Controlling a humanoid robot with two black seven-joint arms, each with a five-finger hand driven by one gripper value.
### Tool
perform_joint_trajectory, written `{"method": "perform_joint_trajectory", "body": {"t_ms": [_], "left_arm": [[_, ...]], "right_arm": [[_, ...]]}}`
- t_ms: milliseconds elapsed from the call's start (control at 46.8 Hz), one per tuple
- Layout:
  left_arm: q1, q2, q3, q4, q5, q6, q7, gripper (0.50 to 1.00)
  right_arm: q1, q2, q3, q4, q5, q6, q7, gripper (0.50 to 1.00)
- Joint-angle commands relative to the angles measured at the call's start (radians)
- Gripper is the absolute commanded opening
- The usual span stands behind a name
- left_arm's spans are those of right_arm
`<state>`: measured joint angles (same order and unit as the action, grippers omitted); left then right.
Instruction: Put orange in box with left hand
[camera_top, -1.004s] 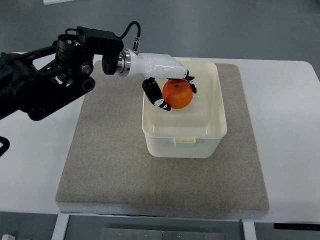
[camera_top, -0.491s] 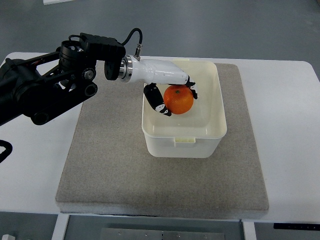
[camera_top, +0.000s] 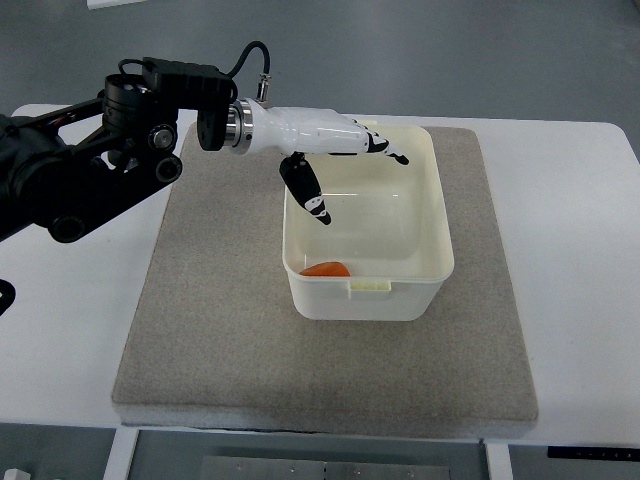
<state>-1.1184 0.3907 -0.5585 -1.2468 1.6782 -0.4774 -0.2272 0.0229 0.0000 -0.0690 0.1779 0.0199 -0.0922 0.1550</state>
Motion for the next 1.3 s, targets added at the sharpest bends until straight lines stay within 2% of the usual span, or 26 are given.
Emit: {"method": "perform_joint_trajectory", "body": {"t_ms": [0,214,470,662,1068,1282], "left_arm": [[-0.001,0.008,-0.006,0.024,-0.083,0.010,0.000,0.994],[-0.004,0.017,-0.006,0.075,-0.330,0.098,0.000,0.994],[0.002,0.073,-0.015,0.101,-0.576,0.164,0.000,0.994],[0.003,0.094,-0.015,0.194,-0.770,0.178,-0.001,0.994],[0.172,0.134,-0.043,0.359,-1.341,0.151,-0.001,0.994],[0.178,0.142,-0.046,0.474,-1.405,0.043,0.002,0.994]], "right_arm": [[0.000,0.000,0.000,0.000,0.000,0.000,0.000,0.932],[0.000,0.000,0.000,0.000,0.000,0.000,0.000,0.932],[0.000,0.000,0.000,0.000,0.000,0.000,0.000,0.932],[0.000,0.000,0.000,0.000,0.000,0.000,0.000,0.932],[0.000,0.000,0.000,0.000,0.000,0.000,0.000,0.932],[0.000,0.000,0.000,0.000,0.000,0.000,0.000,0.932]]}}
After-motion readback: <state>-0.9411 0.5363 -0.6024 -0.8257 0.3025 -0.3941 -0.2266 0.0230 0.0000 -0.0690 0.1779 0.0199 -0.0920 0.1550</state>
